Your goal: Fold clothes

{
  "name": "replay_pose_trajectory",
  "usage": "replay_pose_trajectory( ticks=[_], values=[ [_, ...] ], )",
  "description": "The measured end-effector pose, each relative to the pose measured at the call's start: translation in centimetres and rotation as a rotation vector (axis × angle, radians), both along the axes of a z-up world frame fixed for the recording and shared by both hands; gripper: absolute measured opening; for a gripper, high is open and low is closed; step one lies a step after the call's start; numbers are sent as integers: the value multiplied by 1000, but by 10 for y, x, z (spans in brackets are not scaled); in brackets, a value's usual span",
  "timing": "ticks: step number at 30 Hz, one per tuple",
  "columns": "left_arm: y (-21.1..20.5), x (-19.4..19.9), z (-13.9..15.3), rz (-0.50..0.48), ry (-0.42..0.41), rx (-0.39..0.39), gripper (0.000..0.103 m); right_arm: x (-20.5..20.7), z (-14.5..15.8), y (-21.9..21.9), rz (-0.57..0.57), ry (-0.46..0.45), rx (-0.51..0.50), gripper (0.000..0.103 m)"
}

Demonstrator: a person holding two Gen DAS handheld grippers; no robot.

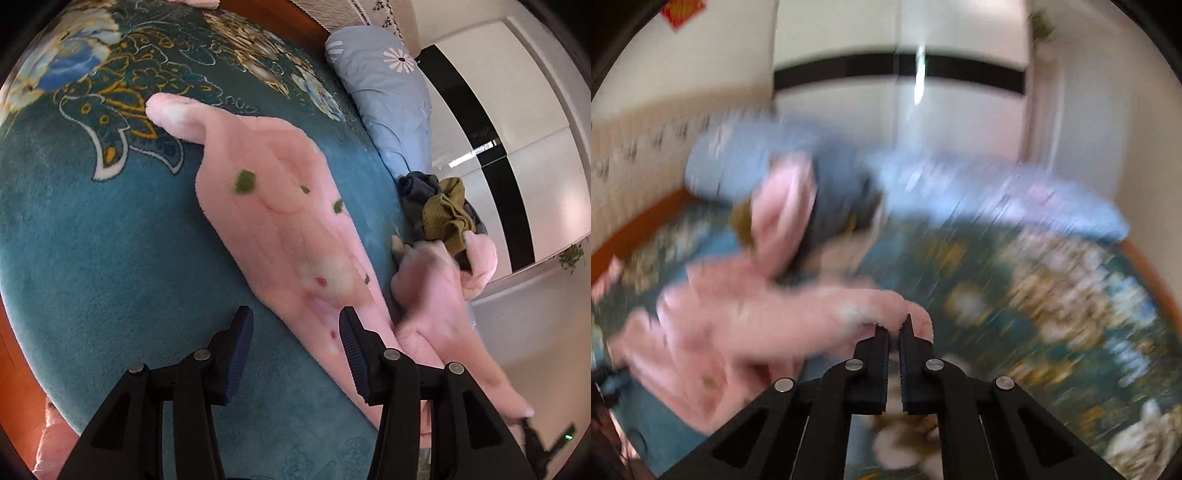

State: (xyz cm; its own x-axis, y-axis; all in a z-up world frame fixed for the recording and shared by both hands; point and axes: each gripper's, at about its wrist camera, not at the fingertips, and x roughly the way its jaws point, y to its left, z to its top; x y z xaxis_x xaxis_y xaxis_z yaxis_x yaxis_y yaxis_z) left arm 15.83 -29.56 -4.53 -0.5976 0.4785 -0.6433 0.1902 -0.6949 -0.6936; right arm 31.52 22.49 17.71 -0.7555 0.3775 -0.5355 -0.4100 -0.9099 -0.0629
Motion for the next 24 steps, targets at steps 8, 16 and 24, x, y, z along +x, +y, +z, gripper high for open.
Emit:
replay_pose_trajectory(
  ticks=[8,16,24],
  values=[
    [6,-5,3,-1,3,-28,51,68,155,40,-215,209,188,4],
    [12,-5,9,9,35,-72,51,-7,113,119,-389,-61,200,4],
    [-2,-4,28,58,125,-91,54,-46,0,204,-607,-285,152,4]
  ],
)
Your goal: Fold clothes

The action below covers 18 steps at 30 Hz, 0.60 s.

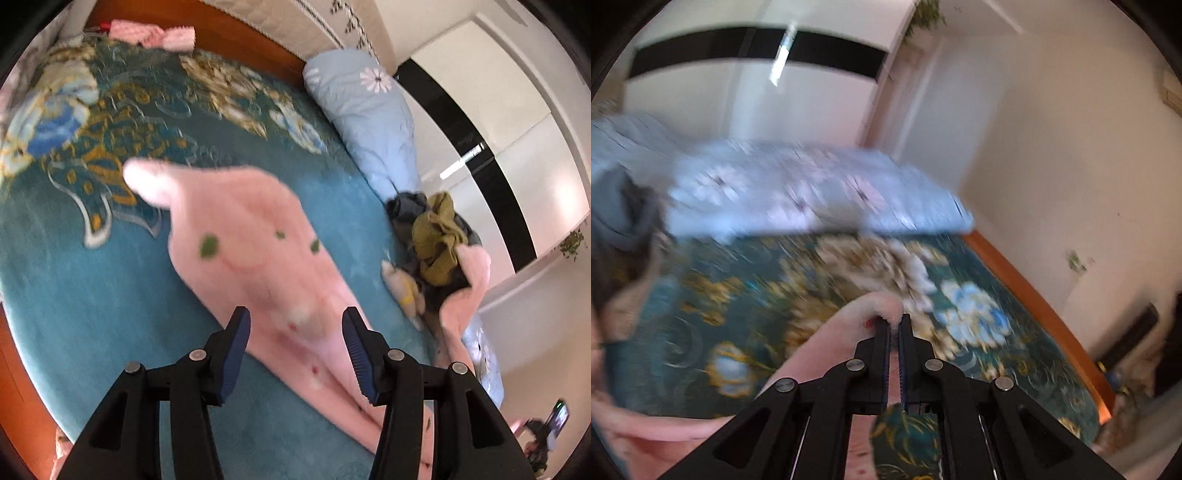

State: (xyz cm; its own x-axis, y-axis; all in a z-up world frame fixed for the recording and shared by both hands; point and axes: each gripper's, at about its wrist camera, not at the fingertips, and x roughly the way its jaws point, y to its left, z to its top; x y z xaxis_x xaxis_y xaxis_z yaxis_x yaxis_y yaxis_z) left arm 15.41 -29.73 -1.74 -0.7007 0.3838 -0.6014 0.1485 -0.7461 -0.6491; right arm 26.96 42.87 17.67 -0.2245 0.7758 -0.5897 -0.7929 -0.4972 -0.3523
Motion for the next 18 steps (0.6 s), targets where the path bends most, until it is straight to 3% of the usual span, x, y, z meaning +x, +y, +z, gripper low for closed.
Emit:
replay_pose_trajectory(
  ticks=[2,6,7,9,10,11,15,18],
  values=[
    [-7,-1,4,30,16,-5,55,3,-24,14,-32,-25,-53,4],
    [-25,-14,2,84,-35,-15,55,9,-59,28,-39,-46,-141,8],
    [-31,-15,2,104,-37,-9,55,10,-63,28,-30,-50,-154,11],
    [-42,-16,2,137,-51,-4,55,9,-64,25,0,-50,-167,30],
    [-47,-17,1,150,-62,-5,56,10,-59,22,22,-45,-171,54],
    [-52,-18,0,164,-74,-6,57,9,-55,19,47,-37,-170,61],
    [-76,-26,-7,226,-147,41,57,6,-23,-2,61,-20,-88,61],
    [-89,-34,-2,263,-161,45,57,-1,21,-40,112,77,3,61]
  ],
)
